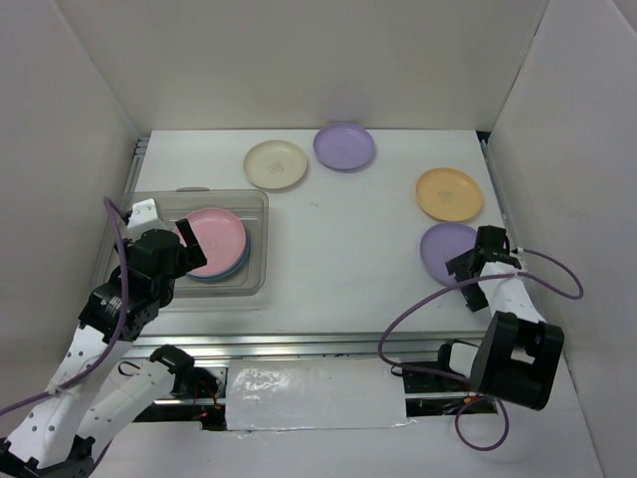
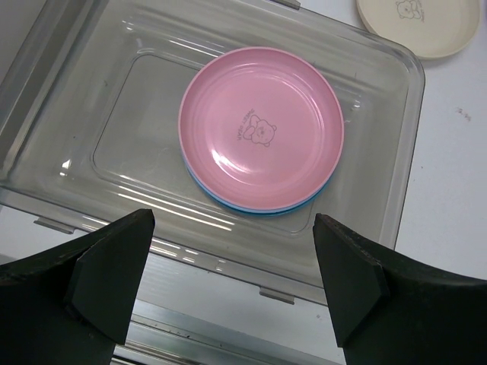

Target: Place the plates into the plastic bin on the countertop

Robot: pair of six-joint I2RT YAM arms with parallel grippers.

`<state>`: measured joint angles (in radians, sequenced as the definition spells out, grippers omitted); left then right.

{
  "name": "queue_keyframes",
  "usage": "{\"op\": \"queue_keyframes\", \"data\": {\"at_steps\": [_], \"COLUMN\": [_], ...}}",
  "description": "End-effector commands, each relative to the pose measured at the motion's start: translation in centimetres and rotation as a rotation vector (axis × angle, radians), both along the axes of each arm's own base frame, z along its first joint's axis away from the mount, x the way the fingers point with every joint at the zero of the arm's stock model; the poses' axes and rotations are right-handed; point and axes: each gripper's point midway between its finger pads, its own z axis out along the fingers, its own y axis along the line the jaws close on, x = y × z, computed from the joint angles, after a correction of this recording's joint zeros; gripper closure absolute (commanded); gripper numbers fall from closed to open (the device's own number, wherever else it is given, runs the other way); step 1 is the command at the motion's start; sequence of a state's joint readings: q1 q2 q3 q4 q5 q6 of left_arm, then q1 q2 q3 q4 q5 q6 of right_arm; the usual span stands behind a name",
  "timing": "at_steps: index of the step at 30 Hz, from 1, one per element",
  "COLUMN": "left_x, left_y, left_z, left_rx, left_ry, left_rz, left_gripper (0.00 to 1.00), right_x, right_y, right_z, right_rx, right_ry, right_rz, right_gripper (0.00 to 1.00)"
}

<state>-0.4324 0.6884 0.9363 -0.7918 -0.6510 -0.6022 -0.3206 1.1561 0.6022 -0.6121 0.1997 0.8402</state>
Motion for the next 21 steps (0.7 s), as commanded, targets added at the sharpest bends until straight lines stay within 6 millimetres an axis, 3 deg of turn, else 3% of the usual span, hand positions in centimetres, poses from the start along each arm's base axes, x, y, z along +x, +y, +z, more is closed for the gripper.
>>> {"op": "queue_keyframes", "data": {"at_steps": [1, 4, 8, 14, 20, 21], "left_x": [0.4, 0.6, 0.5, 0.3, 0.3, 0.2], "left_y": [0.0, -0.2, -0.2, -0.2, 0.0, 0.0], "left_z": [1.9, 1.7, 1.7, 1.9, 1.9, 2.0], "left_rx": [-0.020, -0.017, -0.020, -0.024, -0.024, -0.025], "left_ry": [-0.058, -0.046, -0.050, -0.063, -0.063, -0.067], "left_rz": [-0.003, -0.009, -0.006, -0.012, -0.005, -0.004], "left_gripper": [0.01, 0.01, 0.01, 0.01, 0.01, 0.01], "right_x": [1.6, 1.8, 1.6, 1.7, 2.2, 2.5], "right_y": [-0.6, 0.4, 1.6, 3.0, 6.4, 6.9], "right_z": [-0.3, -1.2, -2.2, -3.2, -2.1, -1.9], "right_rx": [-0.017, 0.039, 0.092, 0.148, 0.154, 0.155], "right_ry": [-0.036, -0.017, -0.030, -0.026, -0.096, -0.112], "right_rz": [0.014, 0.050, 0.083, 0.132, 0.214, 0.227], "right_gripper": [0.05, 0.13, 0.47, 0.77, 1.00, 1.00]}}
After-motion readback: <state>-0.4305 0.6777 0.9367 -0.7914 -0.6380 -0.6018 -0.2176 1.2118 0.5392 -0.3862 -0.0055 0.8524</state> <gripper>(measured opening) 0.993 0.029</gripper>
